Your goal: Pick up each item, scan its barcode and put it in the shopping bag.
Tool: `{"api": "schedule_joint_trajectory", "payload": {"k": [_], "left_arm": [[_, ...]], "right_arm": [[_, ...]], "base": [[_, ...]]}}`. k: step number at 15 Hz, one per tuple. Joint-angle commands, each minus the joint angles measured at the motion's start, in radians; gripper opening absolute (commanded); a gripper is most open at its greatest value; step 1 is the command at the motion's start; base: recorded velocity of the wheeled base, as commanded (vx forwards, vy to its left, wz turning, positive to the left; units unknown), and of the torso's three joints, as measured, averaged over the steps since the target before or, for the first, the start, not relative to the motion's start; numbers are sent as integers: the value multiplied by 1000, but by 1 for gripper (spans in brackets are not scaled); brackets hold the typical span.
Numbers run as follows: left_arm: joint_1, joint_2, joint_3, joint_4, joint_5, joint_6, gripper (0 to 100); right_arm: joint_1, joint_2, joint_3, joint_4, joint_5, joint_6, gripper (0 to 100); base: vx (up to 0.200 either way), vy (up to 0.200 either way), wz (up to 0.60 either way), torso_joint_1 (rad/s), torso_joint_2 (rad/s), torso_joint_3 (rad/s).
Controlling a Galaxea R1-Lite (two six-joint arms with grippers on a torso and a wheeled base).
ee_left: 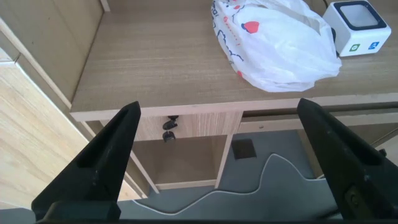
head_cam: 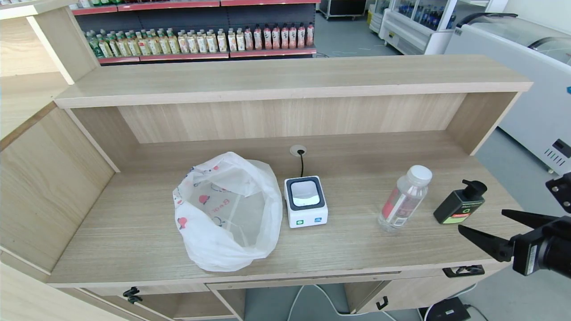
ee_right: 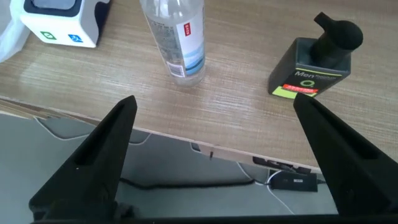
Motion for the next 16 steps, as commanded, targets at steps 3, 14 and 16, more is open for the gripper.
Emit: {"api": "schedule_joint_trajectory", "payload": {"k": [3, 14, 16], "left_arm": [[-1, 0, 0, 0, 0, 0, 100], [1, 0, 0, 0, 0, -1, 100], [1, 0, 0, 0, 0, 0, 100]], "right_arm": [[4, 178, 17, -156, 11, -18, 100], [68, 534, -12, -526, 201, -79, 100], [71, 581, -26, -570, 201, -94, 100]], "base": [[0, 0, 0, 0, 0, 0], [0, 0, 0, 0, 0, 0], [0, 0, 0, 0, 0, 0]]}}
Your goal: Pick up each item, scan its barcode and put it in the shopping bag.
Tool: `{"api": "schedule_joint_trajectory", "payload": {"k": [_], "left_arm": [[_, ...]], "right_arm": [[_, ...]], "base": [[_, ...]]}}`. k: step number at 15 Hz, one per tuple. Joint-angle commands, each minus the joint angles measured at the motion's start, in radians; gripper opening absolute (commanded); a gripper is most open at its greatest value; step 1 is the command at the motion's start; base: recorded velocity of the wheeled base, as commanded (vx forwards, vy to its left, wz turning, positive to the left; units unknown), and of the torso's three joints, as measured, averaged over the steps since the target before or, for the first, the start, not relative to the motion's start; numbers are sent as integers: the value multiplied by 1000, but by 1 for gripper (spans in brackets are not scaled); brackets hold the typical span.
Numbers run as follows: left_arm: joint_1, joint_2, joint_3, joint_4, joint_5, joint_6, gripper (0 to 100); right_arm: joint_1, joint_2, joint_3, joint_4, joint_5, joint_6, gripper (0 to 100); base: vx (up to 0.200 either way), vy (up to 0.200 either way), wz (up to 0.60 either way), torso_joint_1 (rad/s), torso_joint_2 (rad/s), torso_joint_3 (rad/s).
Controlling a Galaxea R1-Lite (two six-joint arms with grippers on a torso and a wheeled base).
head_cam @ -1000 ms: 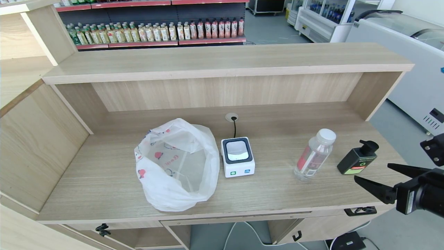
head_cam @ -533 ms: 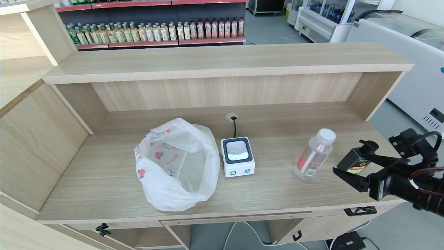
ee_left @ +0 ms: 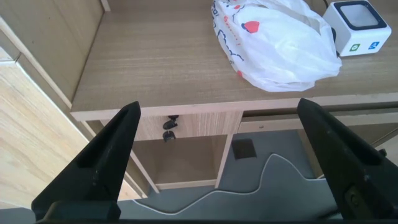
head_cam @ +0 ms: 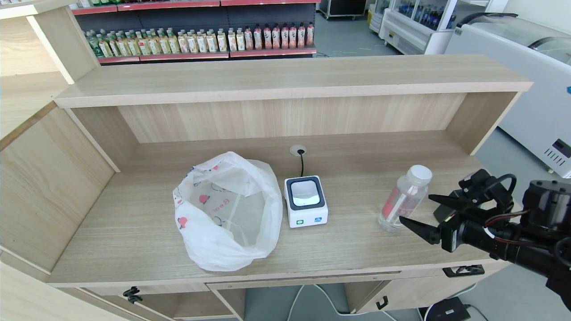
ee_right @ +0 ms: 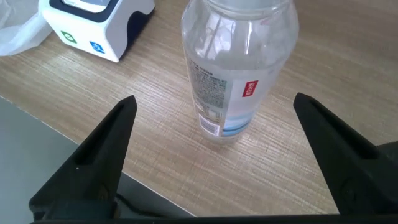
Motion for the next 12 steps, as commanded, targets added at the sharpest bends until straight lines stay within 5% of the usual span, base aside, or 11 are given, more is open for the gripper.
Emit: {"api": "schedule_joint_trajectory", "payload": {"k": [1, 12], "left_arm": [[-2, 0, 0, 0, 0, 0, 100], [-2, 0, 0, 0, 0, 0, 100]], "right_arm": [[9, 74, -16, -25, 0, -1, 100], [49, 238, -145, -88, 111, 0, 100]], "base": [[0, 0, 0, 0, 0, 0], [0, 0, 0, 0, 0, 0]]}}
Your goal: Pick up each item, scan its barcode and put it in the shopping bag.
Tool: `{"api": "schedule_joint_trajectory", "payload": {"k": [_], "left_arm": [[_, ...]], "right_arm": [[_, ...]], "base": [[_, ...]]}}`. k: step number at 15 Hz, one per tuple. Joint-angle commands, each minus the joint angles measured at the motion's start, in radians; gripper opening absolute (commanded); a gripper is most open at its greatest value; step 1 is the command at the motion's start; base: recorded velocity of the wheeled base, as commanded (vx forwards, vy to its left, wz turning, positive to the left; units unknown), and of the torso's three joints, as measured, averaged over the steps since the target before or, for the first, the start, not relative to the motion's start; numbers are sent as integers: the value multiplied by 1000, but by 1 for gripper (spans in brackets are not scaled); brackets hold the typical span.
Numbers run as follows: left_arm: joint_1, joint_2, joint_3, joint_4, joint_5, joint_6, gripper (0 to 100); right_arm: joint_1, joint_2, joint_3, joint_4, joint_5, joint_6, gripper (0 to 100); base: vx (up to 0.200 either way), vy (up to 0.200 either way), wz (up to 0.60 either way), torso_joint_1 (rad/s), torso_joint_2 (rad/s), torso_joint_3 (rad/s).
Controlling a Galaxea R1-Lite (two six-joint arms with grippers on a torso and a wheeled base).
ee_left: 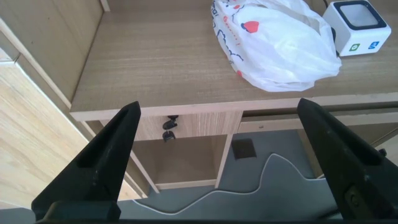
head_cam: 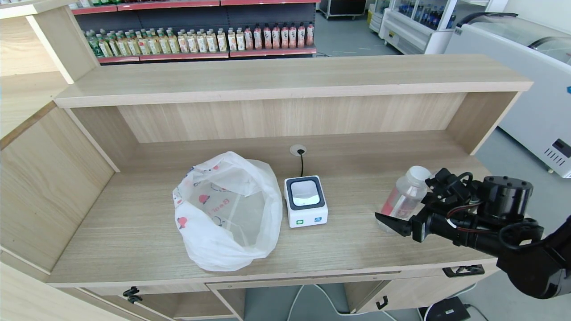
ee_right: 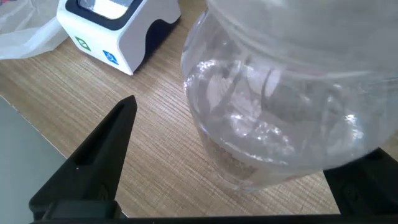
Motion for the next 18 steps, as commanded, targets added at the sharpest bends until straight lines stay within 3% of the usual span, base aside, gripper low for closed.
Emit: {"api": "schedule_joint_trajectory", "payload": {"k": [1, 4, 10, 11, 18], "left_arm": [[1, 0, 0, 0, 0, 0, 100], [-1, 0, 0, 0, 0, 0, 100], [1, 0, 0, 0, 0, 0, 100], [-1, 0, 0, 0, 0, 0, 100], [-1, 0, -2, 0, 0, 0, 100]], "right_arm": [[11, 36, -8, -2, 4, -1, 100], [11, 68, -22, -34, 19, 5, 100], [1, 84, -38, -49, 166, 7, 100], [0, 87, -42, -49, 185, 5, 0], [-5, 91, -54, -57, 237, 5, 0]], "base": [[0, 0, 0, 0, 0, 0], [0, 0, 0, 0, 0, 0], [0, 0, 0, 0, 0, 0], [0, 0, 0, 0, 0, 0], [0, 0, 0, 0, 0, 0]]}}
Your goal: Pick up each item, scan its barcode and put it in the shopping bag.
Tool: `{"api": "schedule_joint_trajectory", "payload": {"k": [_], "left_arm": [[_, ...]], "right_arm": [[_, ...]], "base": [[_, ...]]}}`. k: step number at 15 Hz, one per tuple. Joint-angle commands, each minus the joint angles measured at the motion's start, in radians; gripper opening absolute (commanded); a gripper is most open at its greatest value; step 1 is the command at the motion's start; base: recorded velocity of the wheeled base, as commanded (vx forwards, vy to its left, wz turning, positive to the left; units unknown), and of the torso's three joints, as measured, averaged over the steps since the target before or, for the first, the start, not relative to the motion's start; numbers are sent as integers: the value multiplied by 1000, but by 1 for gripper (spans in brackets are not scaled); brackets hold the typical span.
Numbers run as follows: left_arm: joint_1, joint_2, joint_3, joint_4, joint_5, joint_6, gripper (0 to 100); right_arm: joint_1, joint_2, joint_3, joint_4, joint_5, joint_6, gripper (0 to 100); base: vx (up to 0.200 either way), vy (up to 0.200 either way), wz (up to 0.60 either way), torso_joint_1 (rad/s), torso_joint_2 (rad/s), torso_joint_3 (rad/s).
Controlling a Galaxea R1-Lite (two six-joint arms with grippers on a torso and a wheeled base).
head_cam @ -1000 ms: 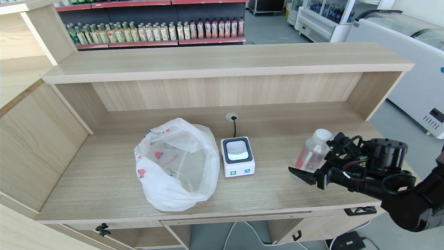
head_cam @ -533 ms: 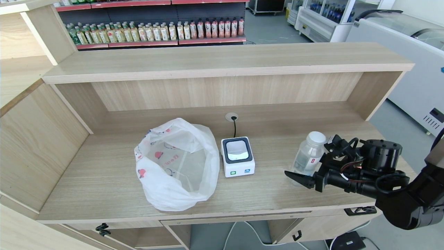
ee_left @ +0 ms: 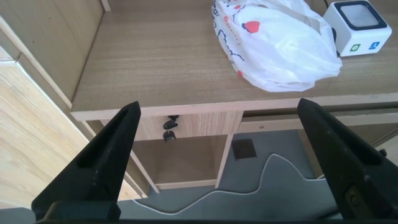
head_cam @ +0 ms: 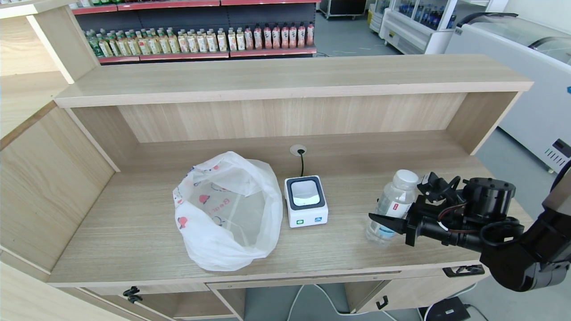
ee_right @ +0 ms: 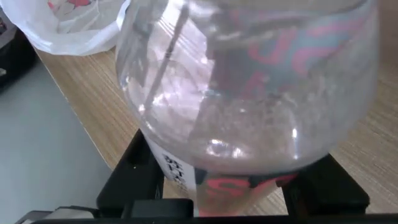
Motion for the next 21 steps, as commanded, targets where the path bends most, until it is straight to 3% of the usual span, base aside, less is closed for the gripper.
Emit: {"api": "schedule_joint_trajectory", "payload": {"k": [1, 8, 12, 14, 17, 21], "left_arm": [[-1, 0, 0, 0, 0, 0, 100], [1, 0, 0, 0, 0, 0, 100], [1, 0, 0, 0, 0, 0, 100], [-1, 0, 0, 0, 0, 0, 100], [1, 0, 0, 0, 0, 0, 100], [1, 0, 0, 0, 0, 0, 100]], "right_arm": [[0, -18, 4, -1, -2, 1, 0], [9, -164, 24, 6, 13, 130, 0], [69, -391, -80, 24, 70, 449, 0], [80, -477, -180, 99, 112, 588, 0], [83, -572, -284, 208, 268, 703, 0], [160, -698, -216, 213, 474, 766, 0]], "base": [[0, 0, 0, 0, 0, 0], [0, 0, 0, 0, 0, 0], [0, 0, 0, 0, 0, 0], [0, 0, 0, 0, 0, 0], [0, 0, 0, 0, 0, 0], [0, 0, 0, 0, 0, 0]]}}
